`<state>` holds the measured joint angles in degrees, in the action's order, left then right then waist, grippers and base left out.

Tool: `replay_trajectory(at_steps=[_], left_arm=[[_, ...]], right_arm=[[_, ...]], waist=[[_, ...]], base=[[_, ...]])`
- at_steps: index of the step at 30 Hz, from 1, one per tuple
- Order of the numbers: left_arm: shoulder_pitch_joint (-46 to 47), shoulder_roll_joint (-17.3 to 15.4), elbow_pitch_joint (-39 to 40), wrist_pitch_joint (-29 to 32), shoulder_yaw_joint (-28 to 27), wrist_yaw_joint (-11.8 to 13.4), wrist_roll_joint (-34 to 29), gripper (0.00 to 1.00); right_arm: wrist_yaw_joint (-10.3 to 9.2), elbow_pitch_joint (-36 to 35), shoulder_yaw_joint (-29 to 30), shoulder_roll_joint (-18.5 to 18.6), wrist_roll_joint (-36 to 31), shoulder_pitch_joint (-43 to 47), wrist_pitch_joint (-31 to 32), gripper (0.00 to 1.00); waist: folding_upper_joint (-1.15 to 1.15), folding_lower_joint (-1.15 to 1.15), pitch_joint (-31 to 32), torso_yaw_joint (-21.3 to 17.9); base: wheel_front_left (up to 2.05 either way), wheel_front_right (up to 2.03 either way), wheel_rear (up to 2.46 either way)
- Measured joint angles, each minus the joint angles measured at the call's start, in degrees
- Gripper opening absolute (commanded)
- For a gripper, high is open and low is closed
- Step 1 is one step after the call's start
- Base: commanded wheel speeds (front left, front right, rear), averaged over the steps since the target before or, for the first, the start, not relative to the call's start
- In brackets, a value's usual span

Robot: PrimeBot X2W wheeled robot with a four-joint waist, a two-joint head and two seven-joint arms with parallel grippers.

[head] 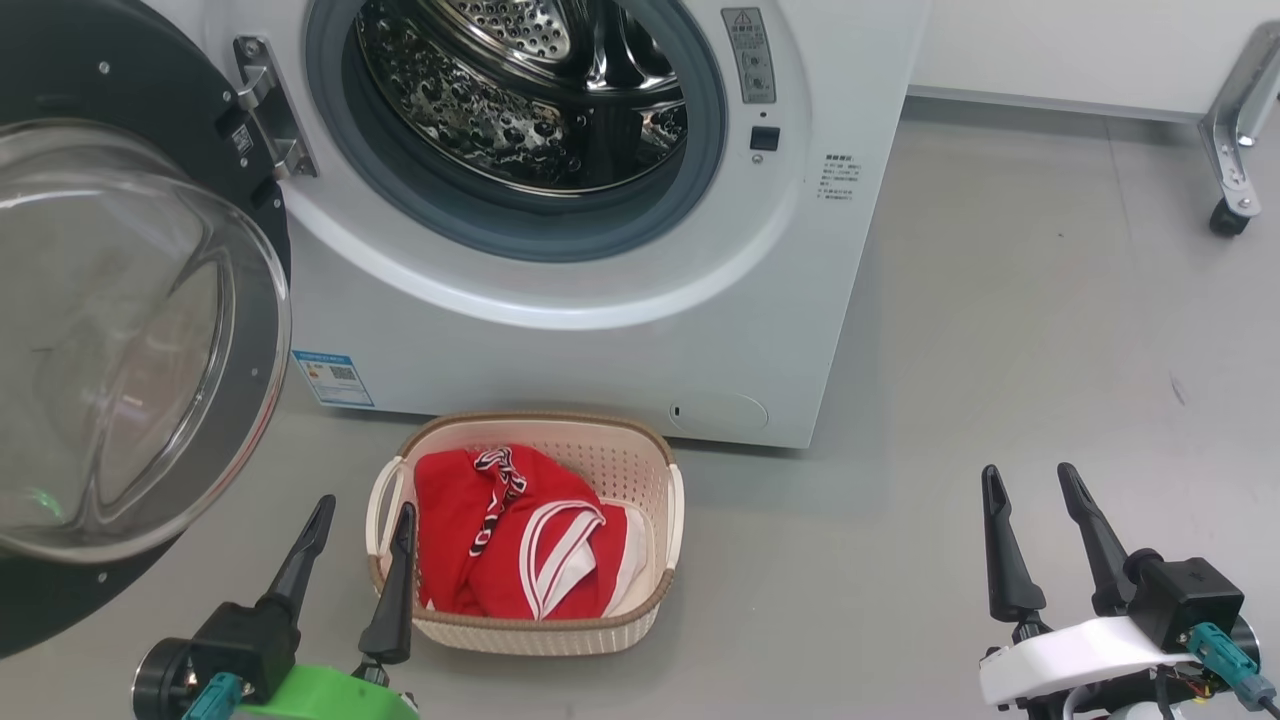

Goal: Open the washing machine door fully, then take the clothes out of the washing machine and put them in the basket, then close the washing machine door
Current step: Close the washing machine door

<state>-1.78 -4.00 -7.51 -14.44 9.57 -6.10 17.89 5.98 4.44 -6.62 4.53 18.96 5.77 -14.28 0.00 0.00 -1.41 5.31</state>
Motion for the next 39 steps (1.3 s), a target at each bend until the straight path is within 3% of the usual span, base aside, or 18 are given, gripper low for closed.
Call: replay_trajectory(at_steps=[18, 39], left_arm=[[-0.02, 0.02, 0.16, 0.0, 0.04, 0.0, -1.27, 1.0], [-0.08, 0.07, 0.37, 0.0, 0.16, -0.07, -1.86, 1.0]], right_arm=[[0.0, 0.04, 0.02, -0.08, 0.0, 0.01, 0.0, 1.0], [0.1, 0.62, -0.42, -0.1, -0.45, 0.01, 0.0, 1.0]], waist=[[0.0, 0.0, -0.13, 0.03], [0.0, 0.0, 0.06, 0.18]], base=[[-0.85, 0.85, 0.0], [-0.15, 0.15, 0.0]])
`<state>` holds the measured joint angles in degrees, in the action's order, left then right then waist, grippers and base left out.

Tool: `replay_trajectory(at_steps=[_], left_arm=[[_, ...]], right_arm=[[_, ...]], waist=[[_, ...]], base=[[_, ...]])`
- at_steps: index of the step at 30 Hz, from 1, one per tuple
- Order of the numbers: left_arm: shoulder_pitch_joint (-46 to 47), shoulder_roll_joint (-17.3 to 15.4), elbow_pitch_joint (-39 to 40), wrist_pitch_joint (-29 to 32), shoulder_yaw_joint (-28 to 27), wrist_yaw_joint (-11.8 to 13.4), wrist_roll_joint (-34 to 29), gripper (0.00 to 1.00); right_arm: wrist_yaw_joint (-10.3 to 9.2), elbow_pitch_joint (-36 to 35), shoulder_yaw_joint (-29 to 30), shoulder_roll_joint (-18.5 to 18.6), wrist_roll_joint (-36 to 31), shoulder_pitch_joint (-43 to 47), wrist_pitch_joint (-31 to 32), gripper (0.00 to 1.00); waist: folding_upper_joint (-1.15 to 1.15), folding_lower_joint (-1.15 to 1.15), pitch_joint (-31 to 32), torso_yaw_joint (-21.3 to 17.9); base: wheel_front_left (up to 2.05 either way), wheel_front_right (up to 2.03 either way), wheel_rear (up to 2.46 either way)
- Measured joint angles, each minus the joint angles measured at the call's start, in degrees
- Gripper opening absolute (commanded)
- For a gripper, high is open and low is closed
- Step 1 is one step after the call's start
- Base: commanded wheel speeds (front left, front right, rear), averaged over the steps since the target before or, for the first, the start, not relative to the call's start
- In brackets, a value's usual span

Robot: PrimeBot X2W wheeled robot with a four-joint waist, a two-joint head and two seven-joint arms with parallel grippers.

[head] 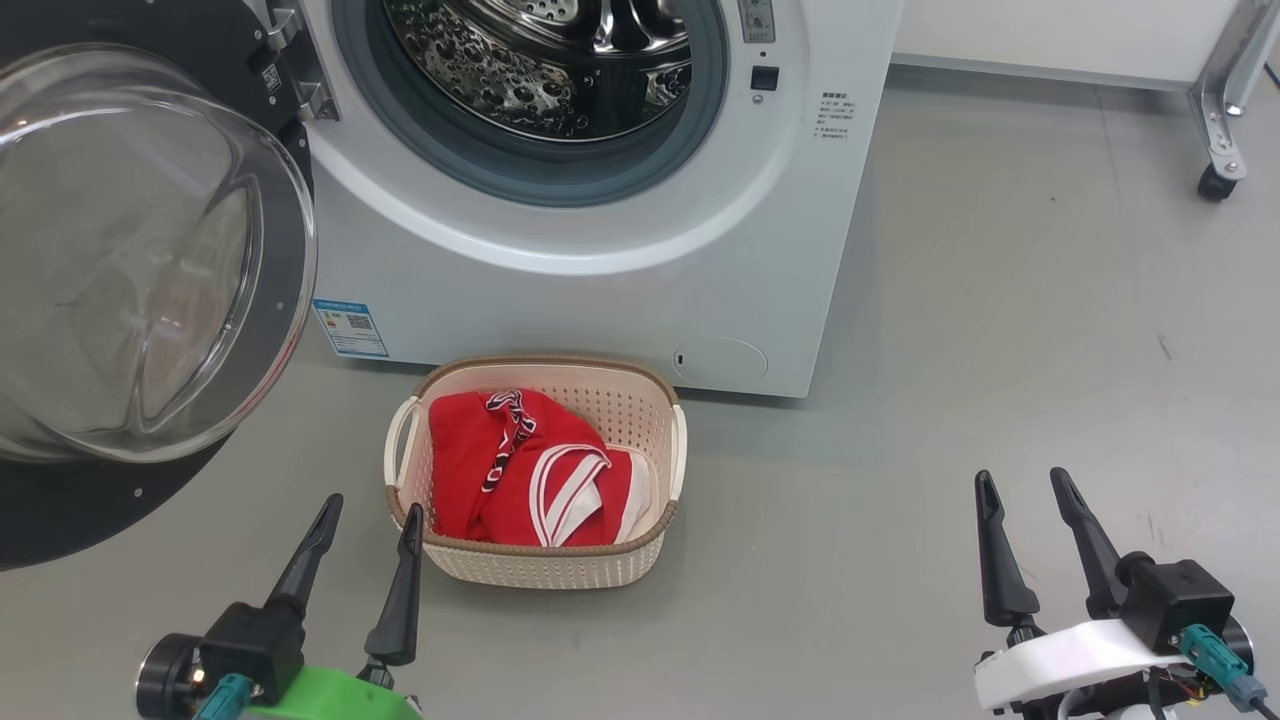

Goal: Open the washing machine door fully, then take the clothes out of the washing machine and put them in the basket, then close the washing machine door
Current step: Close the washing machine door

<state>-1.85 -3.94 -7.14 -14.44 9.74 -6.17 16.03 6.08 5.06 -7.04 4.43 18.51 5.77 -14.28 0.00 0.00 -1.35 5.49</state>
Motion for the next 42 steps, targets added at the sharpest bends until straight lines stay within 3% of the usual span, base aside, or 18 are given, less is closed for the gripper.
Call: replay_trajectory(at_steps=[29, 42], left_arm=[[-0.1, 0.62, 0.04, 0.0, -0.12, -0.02, 0.09, 1.0], [0.15, 0.96, -0.02, 0.0, -0.24, -0.08, 0.12, 1.0]], right_arm=[[0.35, -0.51, 0.08, 0.04, 0.0, -0.01, -0.01, 1.0], [0.4, -1.3, -1.01, 1.24, -0.74, -0.5, 0.0, 1.0]], waist=[[0.0, 0.0, -0.96, 0.44], [0.0, 0.0, -3.49, 6.42]], base=[[0.0, 0.0, 0.0], [0.0, 0.0, 0.0]])
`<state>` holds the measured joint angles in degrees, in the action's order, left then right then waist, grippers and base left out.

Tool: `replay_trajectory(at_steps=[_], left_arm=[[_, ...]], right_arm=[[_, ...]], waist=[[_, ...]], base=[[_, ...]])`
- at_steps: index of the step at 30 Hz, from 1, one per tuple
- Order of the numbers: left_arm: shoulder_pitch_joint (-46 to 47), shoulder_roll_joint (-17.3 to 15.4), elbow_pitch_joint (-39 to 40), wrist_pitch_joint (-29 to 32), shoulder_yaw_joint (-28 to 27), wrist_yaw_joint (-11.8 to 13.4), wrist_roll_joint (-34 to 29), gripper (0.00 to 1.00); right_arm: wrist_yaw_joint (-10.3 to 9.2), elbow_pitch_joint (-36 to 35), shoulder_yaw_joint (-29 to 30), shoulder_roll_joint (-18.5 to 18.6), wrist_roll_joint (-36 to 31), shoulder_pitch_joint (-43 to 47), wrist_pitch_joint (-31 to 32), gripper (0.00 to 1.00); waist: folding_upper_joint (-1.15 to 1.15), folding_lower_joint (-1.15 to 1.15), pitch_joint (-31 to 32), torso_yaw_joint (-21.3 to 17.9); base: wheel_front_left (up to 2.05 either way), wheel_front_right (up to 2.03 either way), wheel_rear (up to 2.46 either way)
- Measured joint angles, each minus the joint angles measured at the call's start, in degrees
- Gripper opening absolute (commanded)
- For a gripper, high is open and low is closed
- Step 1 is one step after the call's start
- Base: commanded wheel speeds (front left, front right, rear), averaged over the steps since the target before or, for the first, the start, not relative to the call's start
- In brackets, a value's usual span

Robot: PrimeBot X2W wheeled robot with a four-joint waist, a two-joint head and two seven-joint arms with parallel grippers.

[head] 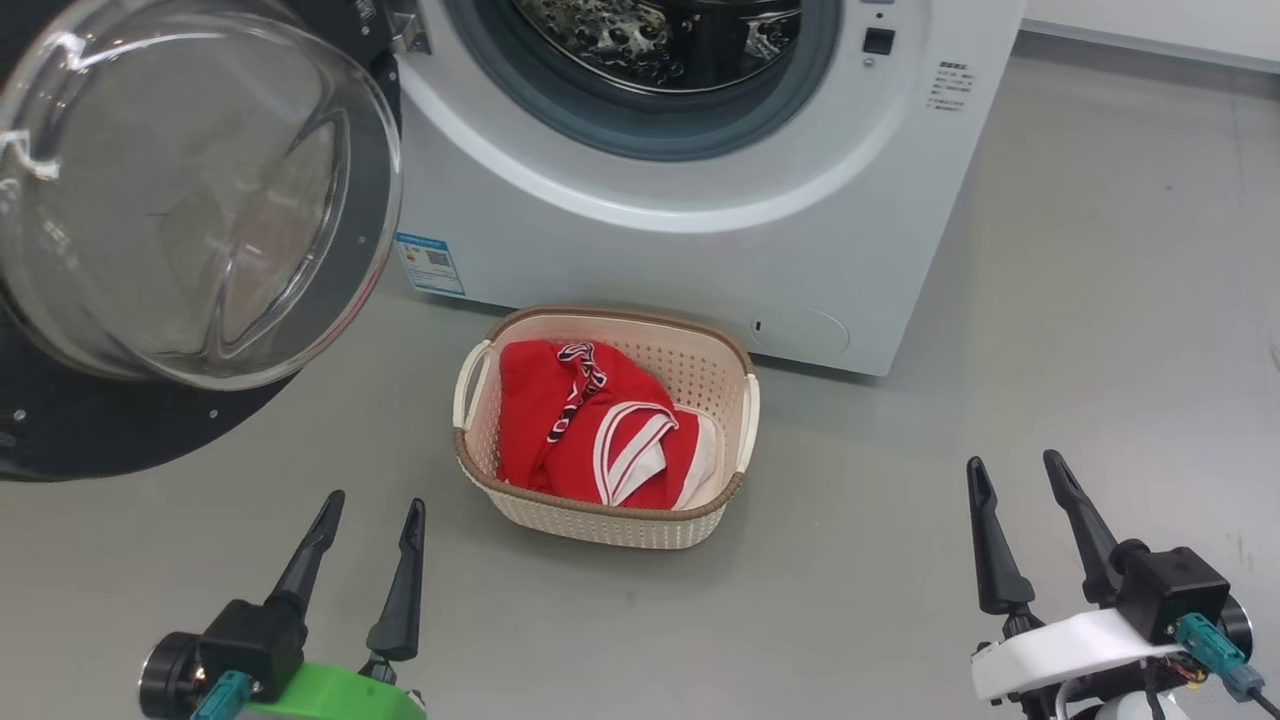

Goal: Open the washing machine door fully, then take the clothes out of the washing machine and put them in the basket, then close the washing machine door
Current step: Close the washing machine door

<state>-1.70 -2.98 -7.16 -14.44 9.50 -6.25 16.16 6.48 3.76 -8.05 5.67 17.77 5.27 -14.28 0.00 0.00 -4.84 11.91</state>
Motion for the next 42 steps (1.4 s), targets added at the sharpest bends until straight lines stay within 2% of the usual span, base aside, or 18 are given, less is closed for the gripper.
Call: replay_trajectory(at_steps=[8, 18, 24, 30, 42], left_arm=[[-0.01, 0.08, 0.25, 0.0, -1.86, 1.38, 0.15, 1.0], [-0.02, 0.13, 0.23, 0.0, -1.23, 1.38, 0.13, 1.0], [-0.08, 0.2, 1.13, 0.0, -3.5, 1.92, 0.14, 1.0], [-0.19, 0.21, 1.98, 0.0, -4.15, 2.0, 0.15, 1.0], [-0.94, 0.23, 2.82, 0.0, -5.03, 2.19, 0.15, 1.0]], right_arm=[[0.19, 0.62, -2.8, 0.18, -0.2, -2.73, 0.1, 1.0], [0.49, 1.54, -3.72, 0.13, 0.34, -3.7, 0.1, 1.0], [0.51, 2.33, -6.17, -0.12, 0.34, -5.83, 0.11, 1.0], [0.51, 3.44, -7.47, -0.1, 0.47, -6.36, 0.18, 1.0], [0.51, 5.25, -8.87, 0.32, 1.27, -7.72, 0.19, 1.0]], waist=[[0.0, 0.0, -0.56, 5.94], [0.0, 0.0, -0.3, 13.87], [0.0, 0.0, -0.14, 17.8], [0.0, 0.0, 0.0, 19.46], [0.0, 0.0, 0.35, 19.76]], base=[[0.0, 0.0, 0.0], [0.0, 0.0, 0.0], [0.0, 0.0, 0.0], [0.0, 0.0, 0.0], [0.0, 0.0, 0.0]])
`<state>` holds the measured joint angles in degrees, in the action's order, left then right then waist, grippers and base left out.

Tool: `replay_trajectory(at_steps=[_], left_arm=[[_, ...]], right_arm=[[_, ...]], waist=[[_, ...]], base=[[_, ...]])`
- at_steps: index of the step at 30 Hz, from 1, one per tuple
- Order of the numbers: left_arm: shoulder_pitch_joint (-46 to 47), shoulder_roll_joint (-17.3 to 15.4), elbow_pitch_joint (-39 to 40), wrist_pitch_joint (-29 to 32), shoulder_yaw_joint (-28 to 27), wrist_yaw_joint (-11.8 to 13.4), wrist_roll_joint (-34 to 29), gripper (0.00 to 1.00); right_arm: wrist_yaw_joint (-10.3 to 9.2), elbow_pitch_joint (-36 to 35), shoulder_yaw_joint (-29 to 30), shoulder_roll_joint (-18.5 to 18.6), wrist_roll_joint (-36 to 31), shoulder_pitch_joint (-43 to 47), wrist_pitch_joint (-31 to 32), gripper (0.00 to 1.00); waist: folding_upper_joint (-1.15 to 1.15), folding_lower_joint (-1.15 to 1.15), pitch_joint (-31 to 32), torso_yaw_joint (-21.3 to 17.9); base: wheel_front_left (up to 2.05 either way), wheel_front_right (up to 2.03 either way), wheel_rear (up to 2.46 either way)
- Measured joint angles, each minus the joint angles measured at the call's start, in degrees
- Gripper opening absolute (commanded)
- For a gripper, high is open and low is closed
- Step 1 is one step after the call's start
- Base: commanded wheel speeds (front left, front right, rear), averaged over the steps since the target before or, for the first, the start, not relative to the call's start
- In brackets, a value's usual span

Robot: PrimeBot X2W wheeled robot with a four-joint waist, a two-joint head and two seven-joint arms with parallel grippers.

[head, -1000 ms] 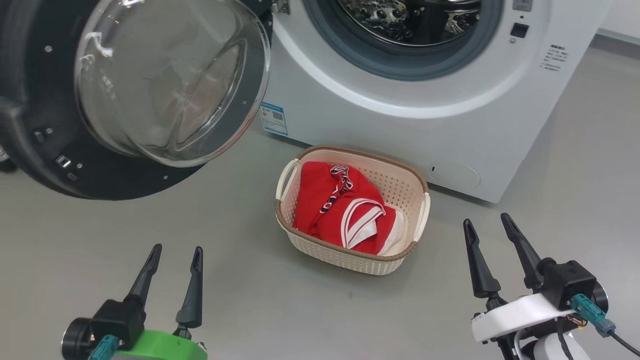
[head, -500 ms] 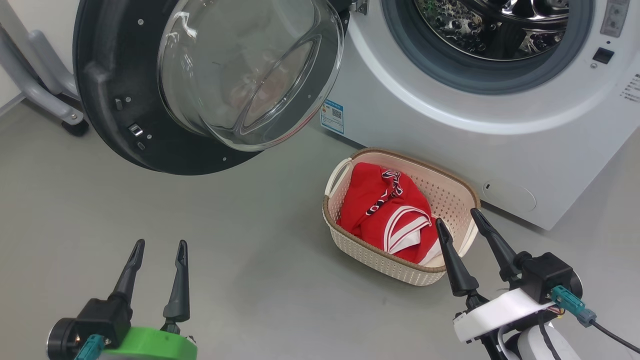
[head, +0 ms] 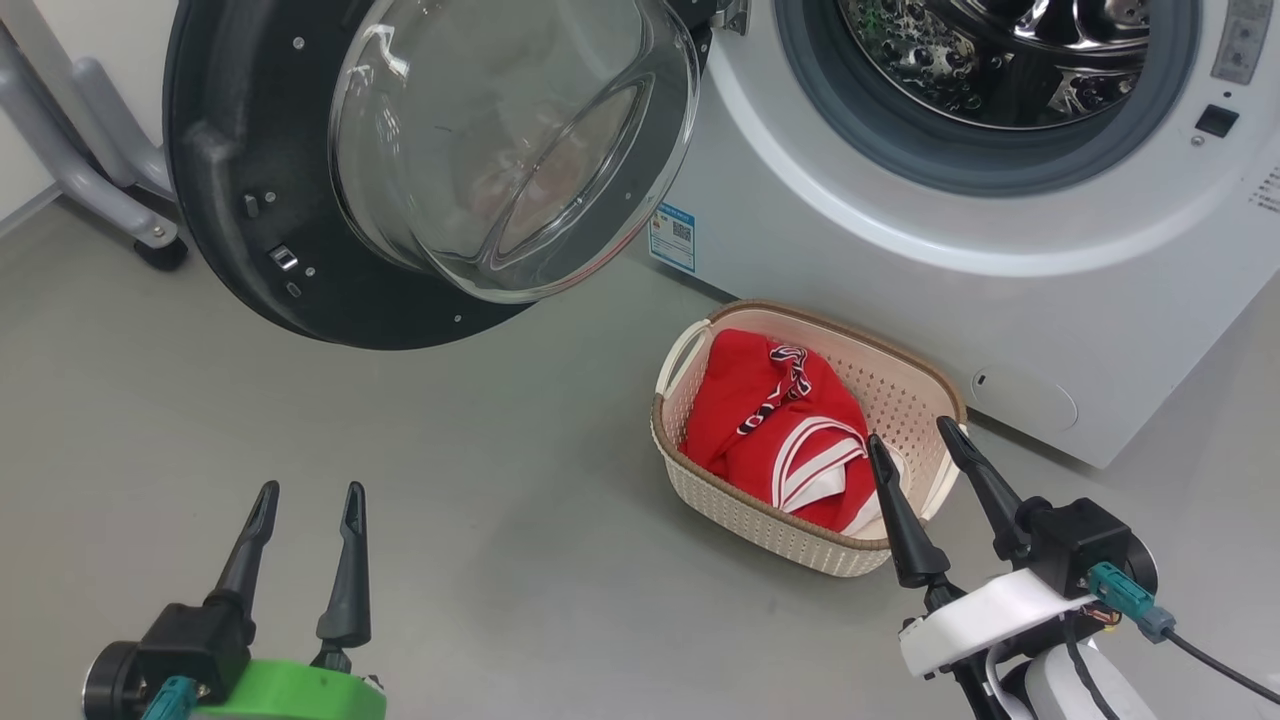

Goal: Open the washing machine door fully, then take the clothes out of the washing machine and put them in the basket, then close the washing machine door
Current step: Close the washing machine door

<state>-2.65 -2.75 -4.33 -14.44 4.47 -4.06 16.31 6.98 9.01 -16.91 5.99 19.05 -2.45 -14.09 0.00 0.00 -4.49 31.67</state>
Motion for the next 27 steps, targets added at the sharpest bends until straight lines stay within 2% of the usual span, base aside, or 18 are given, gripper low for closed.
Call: replay_trajectory(at_steps=[27], left_arm=[[-1.2, 0.01, 0.57, 0.0, -0.18, -0.01, -0.2, 1.0]], right_arm=[[0.01, 1.74, -1.68, 0.44, 1.97, -0.65, -0.01, 1.0]], waist=[[0.0, 0.0, 0.53, -0.17]], base=[[0.0, 0.0, 0.0]])
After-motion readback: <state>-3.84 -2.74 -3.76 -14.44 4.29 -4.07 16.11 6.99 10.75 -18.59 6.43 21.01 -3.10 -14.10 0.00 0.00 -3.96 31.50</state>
